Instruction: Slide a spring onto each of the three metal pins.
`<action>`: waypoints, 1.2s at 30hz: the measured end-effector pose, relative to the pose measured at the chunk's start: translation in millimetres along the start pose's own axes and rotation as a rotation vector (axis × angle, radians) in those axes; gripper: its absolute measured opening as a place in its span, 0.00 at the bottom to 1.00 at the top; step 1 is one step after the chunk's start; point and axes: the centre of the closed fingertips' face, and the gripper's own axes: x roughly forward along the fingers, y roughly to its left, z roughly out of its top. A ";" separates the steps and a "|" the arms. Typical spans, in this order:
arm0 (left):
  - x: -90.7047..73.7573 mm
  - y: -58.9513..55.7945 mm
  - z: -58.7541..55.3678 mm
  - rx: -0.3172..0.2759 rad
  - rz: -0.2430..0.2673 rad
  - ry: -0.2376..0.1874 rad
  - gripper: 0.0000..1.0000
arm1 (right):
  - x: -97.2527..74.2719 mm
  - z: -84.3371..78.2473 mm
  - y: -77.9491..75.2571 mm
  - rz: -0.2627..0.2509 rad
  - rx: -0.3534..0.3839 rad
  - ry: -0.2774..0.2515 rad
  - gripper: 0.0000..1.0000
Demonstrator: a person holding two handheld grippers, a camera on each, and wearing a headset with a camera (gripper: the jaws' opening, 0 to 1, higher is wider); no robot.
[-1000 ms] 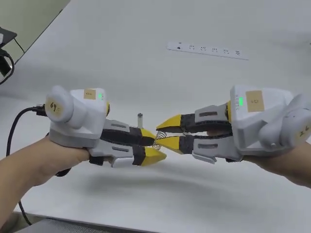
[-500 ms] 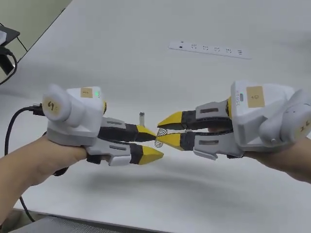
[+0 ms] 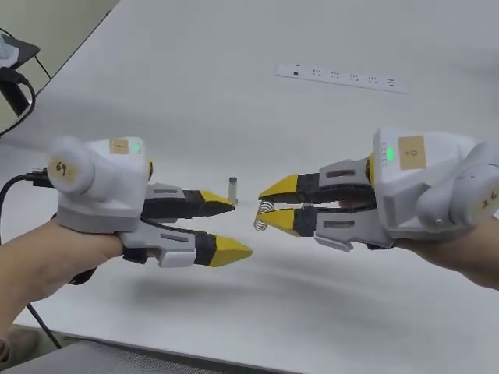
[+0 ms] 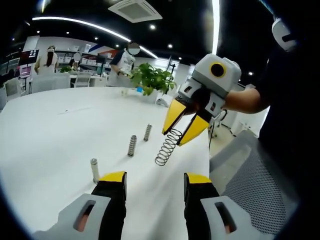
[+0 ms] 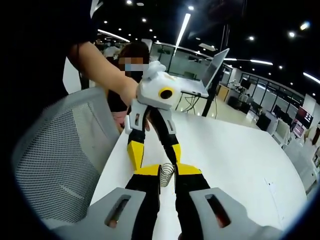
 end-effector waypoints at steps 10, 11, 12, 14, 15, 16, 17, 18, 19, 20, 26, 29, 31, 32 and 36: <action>-15.8 20.8 -10.4 0.004 0.097 -0.001 0.71 | -0.5 -3.2 -4.0 -0.015 0.006 0.009 0.08; -17.1 22.0 -11.1 0.007 0.102 0.002 0.73 | -0.5 -3.3 -4.3 -0.016 0.006 0.010 0.08; -18.7 23.9 -11.3 0.008 0.110 0.001 0.76 | -0.5 -3.4 -4.7 -0.019 0.007 0.009 0.08; -21.5 26.4 -11.4 0.005 0.115 -0.007 0.83 | -0.4 -4.1 -5.6 -0.023 0.010 0.011 0.08; -22.9 27.9 -10.9 0.006 0.122 -0.016 0.86 | -0.3 -4.9 -6.3 -0.026 0.010 0.012 0.08; -23.8 28.9 -11.7 0.008 0.126 -0.016 0.88 | -0.1 -5.8 -7.3 -0.030 0.014 0.013 0.08; -24.2 29.9 -12.4 0.009 0.130 -0.015 0.91 | 0.0 -6.4 -8.0 -0.033 0.018 0.014 0.08; -25.1 31.1 -13.2 0.010 0.135 -0.016 0.92 | 0.1 -7.2 -9.4 -0.039 0.022 0.015 0.08; -25.7 31.6 -13.0 0.012 0.138 -0.023 0.94 | 0.2 -7.6 -10.2 -0.041 0.023 0.016 0.08; -25.9 32.6 -12.4 0.010 0.142 -0.032 0.97 | 0.4 -7.9 -10.8 -0.043 0.025 0.016 0.08; -27.2 34.3 -8.6 0.003 0.150 -0.067 0.98 | 2.8 -9.1 -13.6 -0.047 0.026 0.024 0.08; -28.0 34.9 -9.3 0.001 0.152 -0.065 0.98 | 5.3 -9.4 -17.4 -0.052 0.023 0.029 0.08; -28.4 35.2 -9.7 -0.001 0.154 -0.065 0.98 | 7.0 -9.9 -21.5 -0.060 0.026 0.032 0.08; -28.9 35.3 -9.8 -0.001 0.156 -0.065 0.98 | 8.5 -9.9 -24.7 -0.065 0.033 0.031 0.08; -30.3 34.5 -12.3 -0.002 0.155 -0.058 0.98 | 14.7 -9.5 -36.5 -0.084 0.041 0.029 0.08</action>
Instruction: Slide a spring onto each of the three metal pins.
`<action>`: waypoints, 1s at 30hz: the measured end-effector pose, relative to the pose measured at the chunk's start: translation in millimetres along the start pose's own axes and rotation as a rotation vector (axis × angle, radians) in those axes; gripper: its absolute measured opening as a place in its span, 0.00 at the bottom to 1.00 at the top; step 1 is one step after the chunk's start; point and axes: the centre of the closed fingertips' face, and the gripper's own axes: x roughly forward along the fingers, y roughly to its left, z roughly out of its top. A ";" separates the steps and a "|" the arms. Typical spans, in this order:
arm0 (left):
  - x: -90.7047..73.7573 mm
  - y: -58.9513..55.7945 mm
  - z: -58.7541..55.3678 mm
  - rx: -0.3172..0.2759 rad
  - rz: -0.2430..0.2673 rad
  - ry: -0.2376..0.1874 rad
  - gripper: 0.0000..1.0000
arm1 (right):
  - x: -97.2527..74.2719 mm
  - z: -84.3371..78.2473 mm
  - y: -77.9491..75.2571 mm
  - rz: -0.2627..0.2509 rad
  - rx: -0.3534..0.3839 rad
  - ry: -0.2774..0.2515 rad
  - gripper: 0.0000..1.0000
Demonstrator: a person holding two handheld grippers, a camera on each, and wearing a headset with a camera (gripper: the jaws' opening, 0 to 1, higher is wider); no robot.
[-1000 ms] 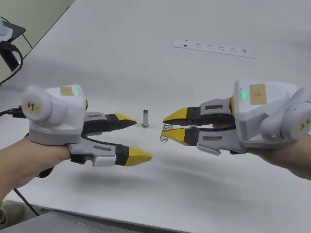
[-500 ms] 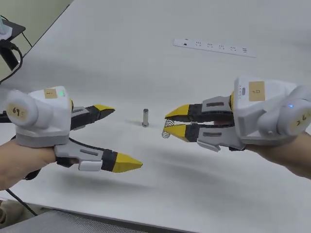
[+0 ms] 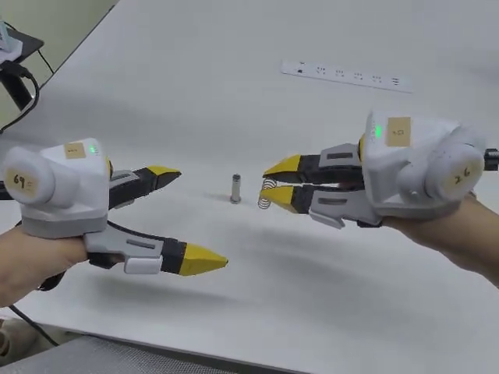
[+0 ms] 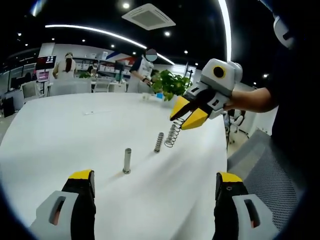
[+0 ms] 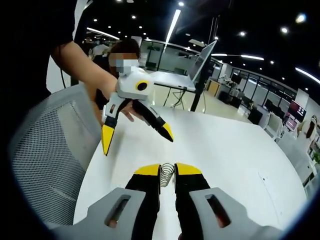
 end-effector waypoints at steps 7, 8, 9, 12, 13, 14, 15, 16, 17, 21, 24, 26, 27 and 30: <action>-2.0 0.9 0.6 -0.008 0.006 -0.011 0.98 | 10.5 5.7 -18.1 -0.028 0.022 -0.007 0.08; -2.2 1.1 0.9 -0.006 0.007 -0.012 0.98 | 12.5 6.8 -21.7 -0.035 0.021 -0.007 0.08; -2.4 1.2 0.8 -0.006 0.007 -0.010 0.98 | 13.9 7.7 -23.4 -0.036 0.022 -0.007 0.08; -2.7 1.6 1.1 -0.006 0.008 -0.011 0.98 | 18.7 10.8 -29.2 -0.045 0.036 -0.012 0.08; -2.8 1.5 1.3 -0.006 0.007 -0.011 0.98 | 20.7 11.6 -31.7 -0.047 0.043 -0.014 0.08; -2.7 1.5 1.3 -0.006 0.006 -0.011 0.98 | 22.8 11.8 -33.8 -0.049 0.051 -0.014 0.08; -2.7 1.4 1.7 -0.005 0.006 -0.012 0.98 | 24.2 11.8 -34.7 -0.050 0.052 -0.012 0.08; -2.6 1.1 1.8 -0.005 0.005 -0.013 0.98 | 25.6 11.5 -35.4 -0.051 0.053 -0.010 0.08; -2.5 0.9 1.8 -0.006 0.003 -0.012 0.98 | 27.4 10.6 -36.8 -0.053 0.058 -0.005 0.08; -2.8 0.3 2.0 -0.007 0.002 -0.014 0.98 | 31.4 8.9 -41.3 -0.060 0.096 -0.007 0.08; -3.4 0.4 1.3 -0.008 0.002 -0.013 0.98 | 33.5 8.4 -43.6 -0.064 0.117 -0.009 0.08; -3.3 -0.1 0.7 -0.009 0.001 -0.012 0.98 | 35.6 7.2 -43.7 -0.061 0.123 -0.004 0.08; -3.3 -0.2 0.6 -0.010 0.001 -0.012 0.98 | 36.7 6.5 -43.6 -0.060 0.124 0.000 0.08; -2.9 -0.8 0.6 -0.013 0.001 -0.015 0.98 | 39.4 5.3 -43.0 -0.058 0.131 0.005 0.08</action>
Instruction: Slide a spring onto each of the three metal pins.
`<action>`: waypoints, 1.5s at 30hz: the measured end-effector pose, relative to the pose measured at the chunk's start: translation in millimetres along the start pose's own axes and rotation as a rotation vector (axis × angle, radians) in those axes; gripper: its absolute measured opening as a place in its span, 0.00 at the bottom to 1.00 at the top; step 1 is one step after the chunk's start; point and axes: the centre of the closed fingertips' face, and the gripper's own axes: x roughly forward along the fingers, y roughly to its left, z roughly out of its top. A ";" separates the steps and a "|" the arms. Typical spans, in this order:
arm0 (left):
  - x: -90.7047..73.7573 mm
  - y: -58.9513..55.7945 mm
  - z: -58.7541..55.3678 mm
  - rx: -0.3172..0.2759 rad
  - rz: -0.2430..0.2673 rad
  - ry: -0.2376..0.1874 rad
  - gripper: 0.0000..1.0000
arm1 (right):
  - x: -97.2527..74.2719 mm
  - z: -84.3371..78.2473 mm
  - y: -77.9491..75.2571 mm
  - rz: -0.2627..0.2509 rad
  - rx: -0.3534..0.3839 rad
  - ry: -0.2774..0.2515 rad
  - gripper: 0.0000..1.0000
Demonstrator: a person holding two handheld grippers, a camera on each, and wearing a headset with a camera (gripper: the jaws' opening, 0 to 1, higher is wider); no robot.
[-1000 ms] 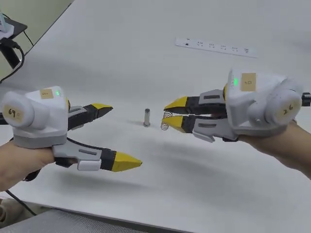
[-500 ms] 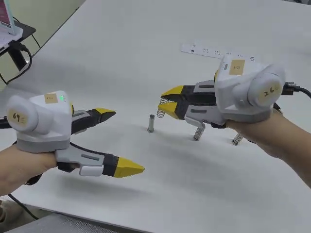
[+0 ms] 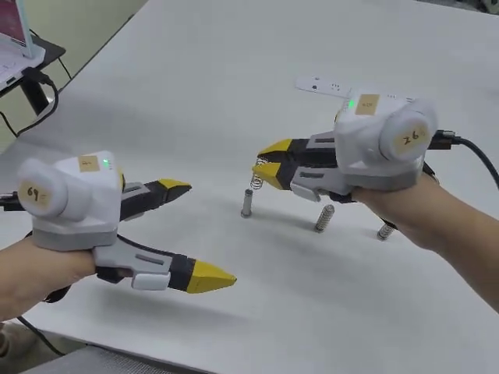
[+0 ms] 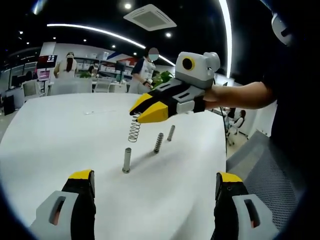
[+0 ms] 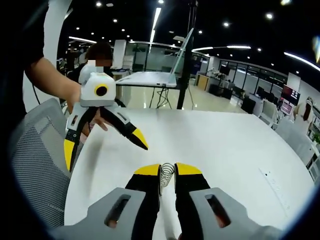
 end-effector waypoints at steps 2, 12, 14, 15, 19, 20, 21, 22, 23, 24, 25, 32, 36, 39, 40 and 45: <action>0.3 -0.4 0.4 -0.003 0.000 -0.003 0.98 | 1.8 0.9 0.9 0.003 0.005 -0.003 0.08; -0.4 0.4 1.8 -0.004 0.002 -0.005 0.98 | 8.6 -5.1 1.6 0.006 0.011 0.021 0.08; -0.6 0.5 1.2 -0.007 0.004 -0.005 0.98 | 9.2 -5.5 1.9 0.007 0.016 0.021 0.08; -0.7 0.5 0.8 -0.008 0.005 -0.005 0.98 | 9.8 -5.8 2.3 0.008 0.014 0.022 0.08; -0.7 0.9 -1.0 -0.011 0.009 -0.004 0.98 | 12.6 -10.0 4.8 0.008 0.004 0.035 0.08; -1.0 1.4 -0.8 -0.011 0.013 -0.005 0.98 | 13.0 -11.7 5.3 0.007 0.001 0.040 0.08; -1.4 1.5 -0.5 -0.012 0.014 -0.007 0.98 | 13.1 -12.0 5.4 0.007 0.000 0.040 0.08; -1.7 1.5 -0.1 -0.017 0.013 -0.010 0.98 | 13.3 -12.7 5.7 0.009 0.008 0.039 0.08; -1.8 1.5 0.0 -0.019 0.013 -0.011 0.98 | 13.7 -13.4 5.7 0.007 0.010 0.039 0.08; -1.9 1.8 -0.2 -0.017 0.014 -0.010 0.98 | 14.5 -15.3 5.5 0.006 0.008 0.044 0.08; -2.0 2.0 -0.4 -0.016 0.016 -0.009 0.98 | 15.3 -17.1 5.7 0.009 0.011 0.049 0.08; -1.4 0.8 -3.3 -0.021 0.016 0.000 0.98 | 21.4 -29.0 5.6 0.007 0.030 0.073 0.08; -2.1 1.4 -3.0 -0.020 0.019 0.000 0.98 | 28.5 -36.7 8.0 0.012 0.027 0.096 0.08; -3.0 2.0 -2.0 -0.019 0.022 -0.003 0.98 | 34.1 -45.6 8.0 0.010 0.029 0.117 0.08; -3.4 1.9 -2.2 -0.020 0.021 -0.001 0.98 | 36.6 -48.2 8.4 0.013 0.032 0.120 0.08; -5.1 2.8 -3.7 -0.023 0.025 -0.005 0.98 | 42.6 -57.2 12.1 0.017 0.035 0.137 0.08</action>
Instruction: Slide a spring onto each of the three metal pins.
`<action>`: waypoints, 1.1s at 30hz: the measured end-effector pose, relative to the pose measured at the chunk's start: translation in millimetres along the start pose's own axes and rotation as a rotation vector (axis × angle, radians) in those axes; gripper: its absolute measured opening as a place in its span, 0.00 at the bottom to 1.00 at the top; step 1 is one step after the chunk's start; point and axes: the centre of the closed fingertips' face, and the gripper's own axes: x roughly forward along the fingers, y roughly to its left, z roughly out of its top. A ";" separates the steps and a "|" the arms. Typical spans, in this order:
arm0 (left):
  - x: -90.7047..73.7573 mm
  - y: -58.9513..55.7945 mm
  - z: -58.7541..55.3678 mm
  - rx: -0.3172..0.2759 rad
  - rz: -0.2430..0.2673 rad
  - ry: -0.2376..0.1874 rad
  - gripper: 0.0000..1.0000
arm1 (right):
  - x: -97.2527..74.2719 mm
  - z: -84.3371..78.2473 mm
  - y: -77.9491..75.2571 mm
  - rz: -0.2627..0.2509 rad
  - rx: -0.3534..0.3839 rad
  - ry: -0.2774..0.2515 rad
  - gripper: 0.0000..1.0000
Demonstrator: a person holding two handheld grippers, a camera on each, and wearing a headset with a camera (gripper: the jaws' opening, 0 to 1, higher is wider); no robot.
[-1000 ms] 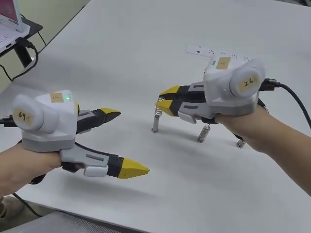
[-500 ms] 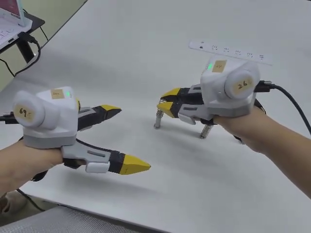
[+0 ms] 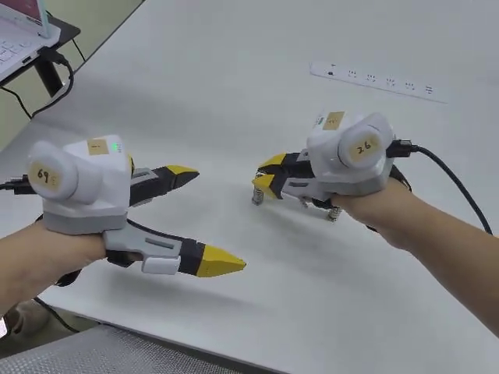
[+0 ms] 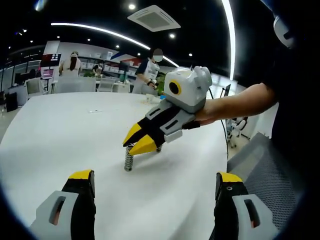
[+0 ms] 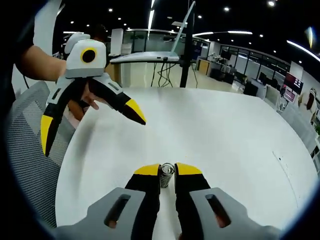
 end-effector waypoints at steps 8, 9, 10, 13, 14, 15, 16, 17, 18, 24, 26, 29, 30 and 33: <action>-1.7 1.2 -2.3 -0.005 0.004 0.000 0.98 | 3.1 -5.3 -0.7 -0.009 0.014 0.005 0.08; -1.6 1.4 -2.4 -0.004 0.005 0.001 0.98 | 3.2 -5.2 -1.0 -0.009 0.028 0.002 0.08; -1.3 1.5 -2.0 -0.003 0.005 -0.001 0.97 | 3.6 -5.0 -1.4 -0.009 0.039 -0.002 0.08; 0.0 1.1 0.4 -0.006 0.002 -0.008 0.97 | 3.3 -4.0 -0.3 -0.005 0.052 -0.002 0.09; 0.4 1.4 0.9 -0.005 0.002 -0.008 0.97 | 3.3 -3.8 -0.2 -0.007 0.060 -0.001 0.12; 1.0 1.6 1.5 -0.004 0.001 -0.008 0.97 | 3.3 -2.9 0.0 -0.007 0.085 -0.005 0.14; 1.5 1.3 2.2 -0.003 0.000 -0.008 0.97 | 3.3 -1.5 1.0 -0.002 0.106 -0.013 0.17; 1.8 1.3 3.0 -0.003 0.000 -0.010 0.97 | 3.0 -0.1 0.2 -0.008 0.111 -0.020 0.19; 2.5 1.1 4.0 -0.003 -0.001 -0.011 0.97 | 2.1 0.8 -0.7 -0.015 0.095 -0.023 0.18; 6.4 1.2 9.9 -0.001 -0.001 -0.015 0.98 | -5.4 1.6 -1.6 -0.025 0.094 -0.027 0.21; 8.0 1.7 12.9 -0.001 -0.002 -0.019 0.98 | -10.2 2.4 -2.8 -0.031 0.097 -0.034 0.22; 11.5 1.6 16.3 0.003 -0.002 -0.020 0.98 | -17.5 3.4 -5.1 -0.040 0.105 -0.045 0.23; 13.0 1.6 17.5 0.005 -0.002 -0.020 0.98 | -20.7 3.5 -6.1 -0.044 0.110 -0.050 0.23; 16.2 0.8 20.5 0.007 -0.003 -0.024 0.98 | -28.5 3.7 -7.5 -0.052 0.119 -0.059 0.25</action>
